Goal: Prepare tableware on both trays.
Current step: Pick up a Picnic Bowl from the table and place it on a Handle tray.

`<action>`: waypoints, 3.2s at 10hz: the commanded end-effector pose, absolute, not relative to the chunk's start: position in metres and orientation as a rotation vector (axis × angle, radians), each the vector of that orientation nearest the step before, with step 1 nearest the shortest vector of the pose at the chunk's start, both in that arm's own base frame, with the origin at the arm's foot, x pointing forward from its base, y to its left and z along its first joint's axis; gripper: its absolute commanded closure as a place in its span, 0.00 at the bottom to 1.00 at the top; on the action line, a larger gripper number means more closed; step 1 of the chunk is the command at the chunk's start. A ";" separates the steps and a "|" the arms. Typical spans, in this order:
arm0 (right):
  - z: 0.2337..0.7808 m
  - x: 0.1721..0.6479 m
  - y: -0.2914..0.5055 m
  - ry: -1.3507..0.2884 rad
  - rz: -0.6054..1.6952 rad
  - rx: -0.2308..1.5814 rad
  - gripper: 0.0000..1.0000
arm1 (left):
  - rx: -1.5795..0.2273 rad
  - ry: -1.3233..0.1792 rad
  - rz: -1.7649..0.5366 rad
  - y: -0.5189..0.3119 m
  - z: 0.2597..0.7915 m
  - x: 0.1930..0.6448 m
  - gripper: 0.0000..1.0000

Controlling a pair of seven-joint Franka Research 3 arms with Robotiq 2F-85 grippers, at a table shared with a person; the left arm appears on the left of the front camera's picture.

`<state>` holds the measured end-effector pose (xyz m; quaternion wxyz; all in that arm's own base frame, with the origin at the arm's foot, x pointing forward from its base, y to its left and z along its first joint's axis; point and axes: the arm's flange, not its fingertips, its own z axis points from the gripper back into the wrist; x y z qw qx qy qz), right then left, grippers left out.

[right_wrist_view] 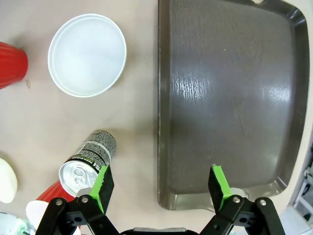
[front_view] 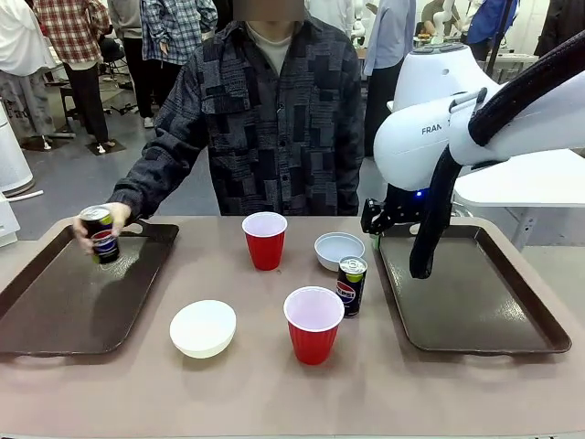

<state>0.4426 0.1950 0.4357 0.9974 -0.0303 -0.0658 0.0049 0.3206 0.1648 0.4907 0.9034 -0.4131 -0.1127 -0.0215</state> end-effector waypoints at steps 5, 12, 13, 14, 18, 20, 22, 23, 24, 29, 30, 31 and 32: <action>0.414 0.516 0.250 -0.127 0.097 0.099 0.00 | -0.865 -0.241 -0.049 0.165 0.491 0.319 0.00; 0.407 0.556 0.235 -0.165 0.010 0.105 0.00 | -0.865 -0.241 -0.049 0.165 0.491 0.319 0.00; 0.407 0.556 0.235 -0.165 0.010 0.105 0.00 | -0.865 -0.241 -0.049 0.165 0.491 0.319 0.00; 0.407 0.565 0.230 -0.166 -0.011 0.115 0.00 | -0.865 -0.241 -0.049 0.165 0.491 0.319 0.00; 0.370 0.586 0.208 -0.138 0.047 0.148 0.00 | -0.865 -0.241 -0.049 0.165 0.491 0.319 0.00; 0.360 0.588 0.207 -0.110 0.074 0.173 0.08 | -0.865 -0.241 -0.049 0.165 0.491 0.319 0.00; 0.350 0.589 0.210 -0.079 0.093 0.165 0.28 | -0.865 -0.241 -0.049 0.165 0.491 0.319 0.00; 0.346 0.589 0.211 -0.074 0.096 0.157 0.39 | -0.865 -0.241 -0.049 0.165 0.491 0.319 0.00; 0.343 0.590 0.211 -0.066 0.096 0.152 0.47 | -0.865 -0.241 -0.049 0.165 0.491 0.319 0.00; 0.340 0.588 0.213 -0.039 0.100 0.146 0.98 | -0.865 -0.241 -0.049 0.165 0.491 0.319 0.00; 0.343 0.587 0.213 -0.043 0.100 0.147 1.00 | -0.865 -0.241 -0.049 0.165 0.491 0.319 0.00; 0.348 0.583 0.212 -0.050 0.102 0.146 1.00 | -0.865 -0.241 -0.049 0.165 0.491 0.319 0.00; 0.354 0.580 0.209 -0.059 0.099 0.145 1.00 | -0.865 -0.241 -0.049 0.165 0.491 0.319 0.00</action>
